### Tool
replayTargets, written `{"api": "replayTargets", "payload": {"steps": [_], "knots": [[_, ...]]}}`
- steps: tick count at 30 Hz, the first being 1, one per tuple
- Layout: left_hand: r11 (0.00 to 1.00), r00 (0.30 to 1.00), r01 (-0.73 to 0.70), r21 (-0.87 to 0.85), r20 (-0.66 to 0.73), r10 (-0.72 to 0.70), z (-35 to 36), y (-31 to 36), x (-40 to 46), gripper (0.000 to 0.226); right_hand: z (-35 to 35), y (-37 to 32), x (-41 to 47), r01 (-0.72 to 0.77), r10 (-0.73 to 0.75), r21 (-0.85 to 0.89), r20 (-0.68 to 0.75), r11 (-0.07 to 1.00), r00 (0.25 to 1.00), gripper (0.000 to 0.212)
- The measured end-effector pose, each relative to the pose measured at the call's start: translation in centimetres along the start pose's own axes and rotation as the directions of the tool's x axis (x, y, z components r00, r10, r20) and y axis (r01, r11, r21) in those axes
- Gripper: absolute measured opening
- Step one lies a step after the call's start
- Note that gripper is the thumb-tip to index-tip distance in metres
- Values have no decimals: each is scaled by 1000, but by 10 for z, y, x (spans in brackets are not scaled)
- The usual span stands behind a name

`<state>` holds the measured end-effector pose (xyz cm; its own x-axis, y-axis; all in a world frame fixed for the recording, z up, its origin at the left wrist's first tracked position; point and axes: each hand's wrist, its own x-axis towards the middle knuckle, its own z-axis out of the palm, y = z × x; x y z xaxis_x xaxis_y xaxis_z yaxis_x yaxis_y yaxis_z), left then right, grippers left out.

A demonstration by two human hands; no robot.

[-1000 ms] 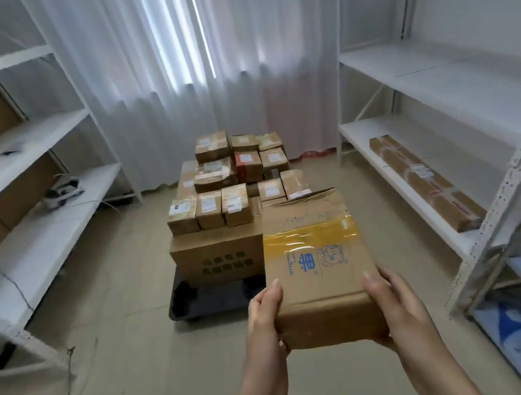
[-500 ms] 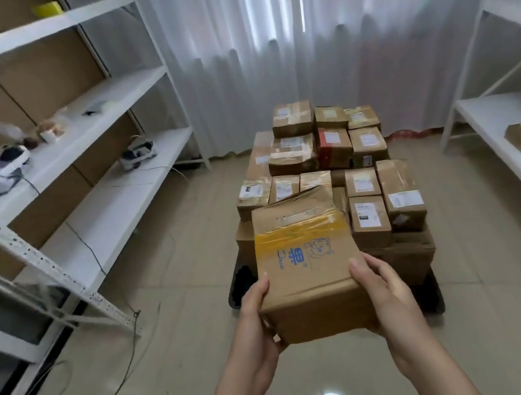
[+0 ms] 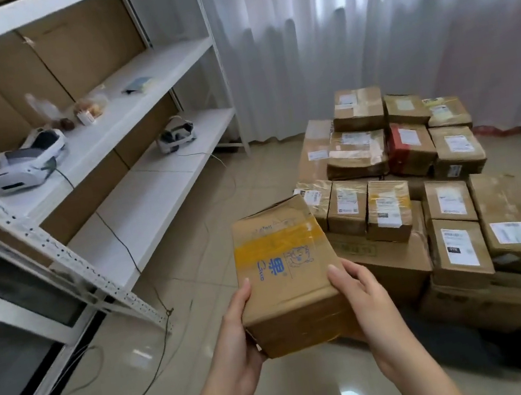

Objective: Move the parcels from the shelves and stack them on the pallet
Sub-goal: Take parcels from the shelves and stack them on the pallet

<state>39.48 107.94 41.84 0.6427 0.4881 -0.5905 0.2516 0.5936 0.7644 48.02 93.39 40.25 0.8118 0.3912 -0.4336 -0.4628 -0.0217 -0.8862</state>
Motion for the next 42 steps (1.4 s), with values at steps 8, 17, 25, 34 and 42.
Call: {"api": "replayTargets", "payload": {"steps": [8,17,25,34,42], "knots": [[994,991,17,104,128,-30,-67,107,125,42,123,-18,98,31,-24,50,-132,998,991,77],[993,958,61,102,273,-87,-122,227,243,50,243,-56,175,23,-15,62,-118,998,993,67],[973,976,30,231,202,-78,-100,292,358,48,279,-88,312,-12,35,121,-192,993,981,49],[970,989,-31,239,147,-4,-52,389,480,41,308,-153,442,-91,128,224,-154,970,980,70],[954,954,36,299,273,-122,14,410,599,55,304,-169,530,-128,219,369,-218,921,951,105]]}}
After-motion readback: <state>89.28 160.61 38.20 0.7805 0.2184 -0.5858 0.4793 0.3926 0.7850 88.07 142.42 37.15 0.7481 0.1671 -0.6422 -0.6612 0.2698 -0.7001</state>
